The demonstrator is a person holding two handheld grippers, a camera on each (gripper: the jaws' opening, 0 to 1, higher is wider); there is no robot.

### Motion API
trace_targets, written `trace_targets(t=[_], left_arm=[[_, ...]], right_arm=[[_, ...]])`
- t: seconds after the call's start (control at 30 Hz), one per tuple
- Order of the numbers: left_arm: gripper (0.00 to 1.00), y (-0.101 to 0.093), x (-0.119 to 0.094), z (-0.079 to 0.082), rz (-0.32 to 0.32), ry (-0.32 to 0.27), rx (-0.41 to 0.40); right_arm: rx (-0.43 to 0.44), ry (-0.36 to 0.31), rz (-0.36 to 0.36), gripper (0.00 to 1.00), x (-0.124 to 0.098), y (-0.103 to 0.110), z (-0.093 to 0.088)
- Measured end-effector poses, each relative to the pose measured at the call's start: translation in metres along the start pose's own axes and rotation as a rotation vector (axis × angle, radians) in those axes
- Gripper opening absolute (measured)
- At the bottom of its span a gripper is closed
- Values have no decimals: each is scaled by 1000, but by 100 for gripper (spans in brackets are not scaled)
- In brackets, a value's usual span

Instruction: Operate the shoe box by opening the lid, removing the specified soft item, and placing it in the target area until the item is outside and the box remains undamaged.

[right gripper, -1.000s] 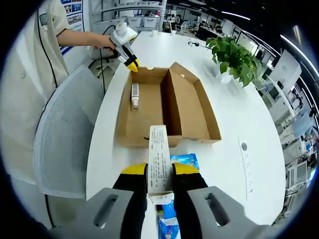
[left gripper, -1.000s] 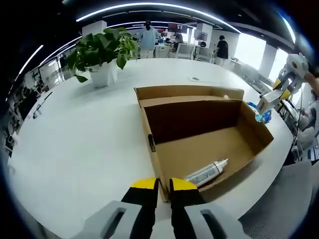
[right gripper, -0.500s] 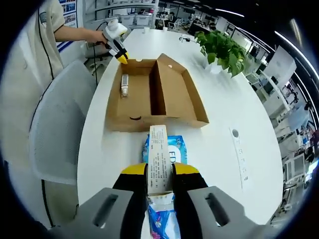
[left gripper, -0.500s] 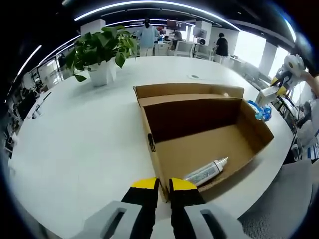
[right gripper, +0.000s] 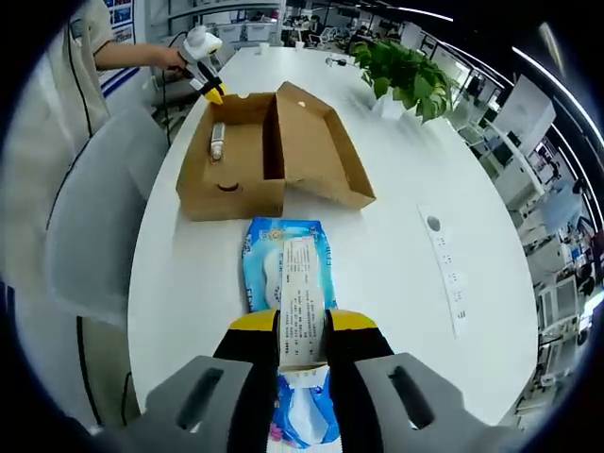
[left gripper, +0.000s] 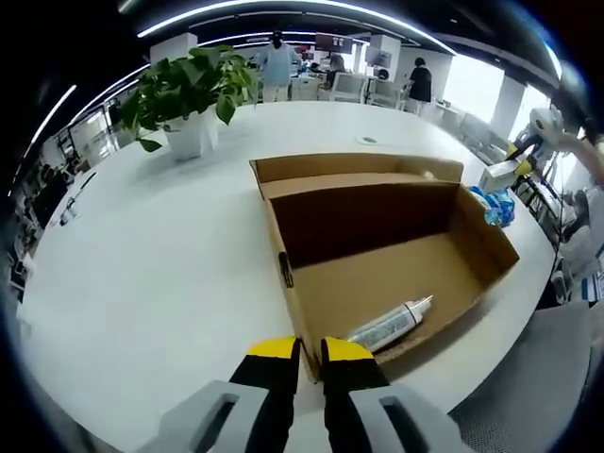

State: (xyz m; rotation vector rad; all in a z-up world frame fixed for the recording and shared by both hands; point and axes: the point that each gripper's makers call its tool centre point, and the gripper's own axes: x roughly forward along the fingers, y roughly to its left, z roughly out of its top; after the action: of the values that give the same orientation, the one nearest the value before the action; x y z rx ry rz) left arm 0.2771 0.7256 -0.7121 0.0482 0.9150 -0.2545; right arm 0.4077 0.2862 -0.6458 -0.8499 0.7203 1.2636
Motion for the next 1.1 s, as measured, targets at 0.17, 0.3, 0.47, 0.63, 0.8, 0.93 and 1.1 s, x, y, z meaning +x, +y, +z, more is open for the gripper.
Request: trace_targets(t=[0.17, 0.3, 0.47, 0.63, 0.8, 0.93, 1.1], left_arm=[[9, 0, 1, 0, 3, 10, -4], [9, -1, 1, 0, 4, 19, 2], [9, 0, 2, 0, 2, 40, 2], [9, 0, 2, -1, -3, 45, -5], [8, 0, 3, -1, 5, 56, -14], [8, 1, 3, -1, 9, 66, -9], [8, 1, 4, -1, 13, 70, -14]], right_arm=[[14, -4, -11, 16, -2, -9, -8], [12, -5, -22, 16, -4, -18, -16], [17, 7, -34, 16, -8, -32, -32], [17, 24, -38, 16, -7, -42, -48], [8, 40, -33, 16, -3, -50, -59], [2, 51, -27, 16, 2, -57, -69], [6, 57, -24, 16, 7, -64, -79]])
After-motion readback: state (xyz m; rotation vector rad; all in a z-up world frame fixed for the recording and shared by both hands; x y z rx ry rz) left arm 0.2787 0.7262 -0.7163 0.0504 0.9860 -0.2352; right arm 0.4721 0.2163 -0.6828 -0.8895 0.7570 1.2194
